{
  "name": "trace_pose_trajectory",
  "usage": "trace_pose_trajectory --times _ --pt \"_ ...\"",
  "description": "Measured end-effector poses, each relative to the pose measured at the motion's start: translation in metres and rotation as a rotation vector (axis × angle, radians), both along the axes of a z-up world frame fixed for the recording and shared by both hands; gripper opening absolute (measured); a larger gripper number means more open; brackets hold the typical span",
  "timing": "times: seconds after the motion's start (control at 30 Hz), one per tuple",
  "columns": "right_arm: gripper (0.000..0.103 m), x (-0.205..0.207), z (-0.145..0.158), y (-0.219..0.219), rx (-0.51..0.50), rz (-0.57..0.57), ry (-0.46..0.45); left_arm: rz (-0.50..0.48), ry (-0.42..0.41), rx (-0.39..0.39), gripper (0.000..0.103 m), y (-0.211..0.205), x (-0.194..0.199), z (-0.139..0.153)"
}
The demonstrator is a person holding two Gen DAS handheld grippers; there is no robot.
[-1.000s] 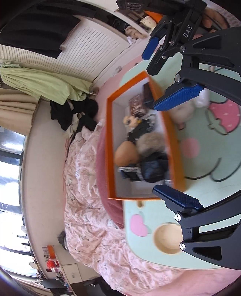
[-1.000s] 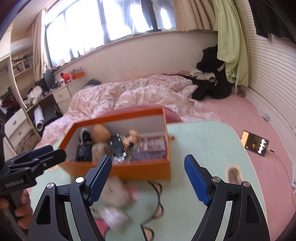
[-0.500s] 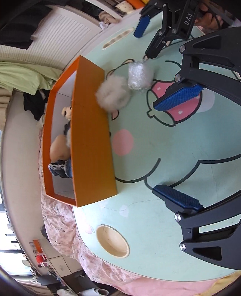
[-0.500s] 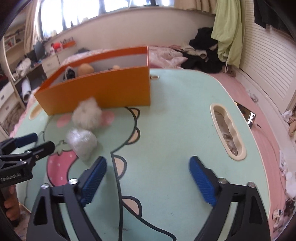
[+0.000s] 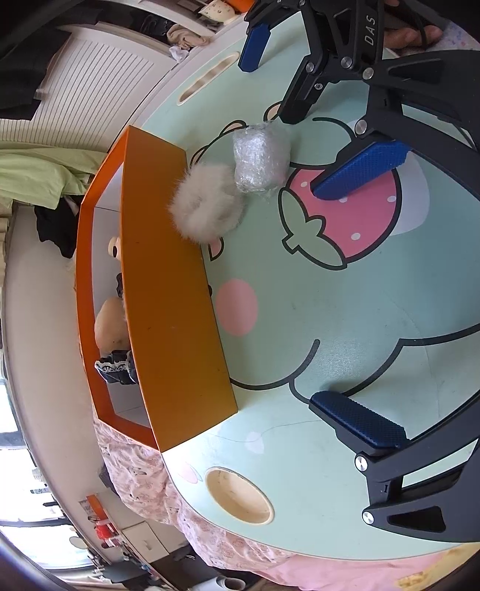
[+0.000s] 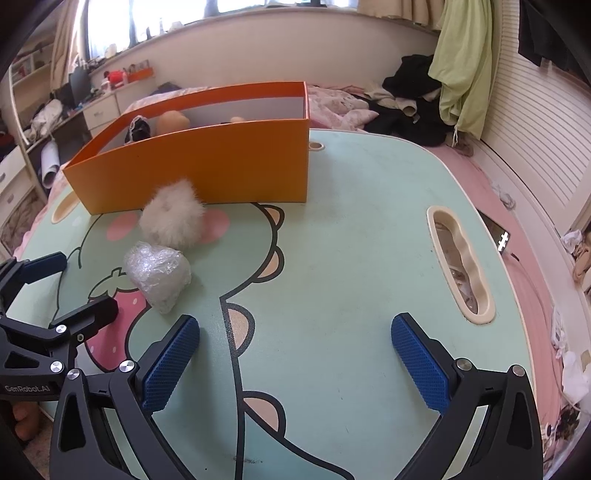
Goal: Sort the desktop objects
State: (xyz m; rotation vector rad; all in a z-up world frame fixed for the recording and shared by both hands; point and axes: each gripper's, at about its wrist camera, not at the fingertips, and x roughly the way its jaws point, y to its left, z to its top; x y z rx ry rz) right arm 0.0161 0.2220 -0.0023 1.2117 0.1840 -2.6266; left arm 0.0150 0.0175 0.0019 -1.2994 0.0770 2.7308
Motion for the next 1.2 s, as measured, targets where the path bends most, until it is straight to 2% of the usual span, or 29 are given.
trace_pose_trajectory --times 1.2 --pt "0.103 -0.0019 -0.0022 0.0003 -0.003 0.004 0.005 0.001 0.001 0.001 0.103 0.0015 -0.0012 0.0006"
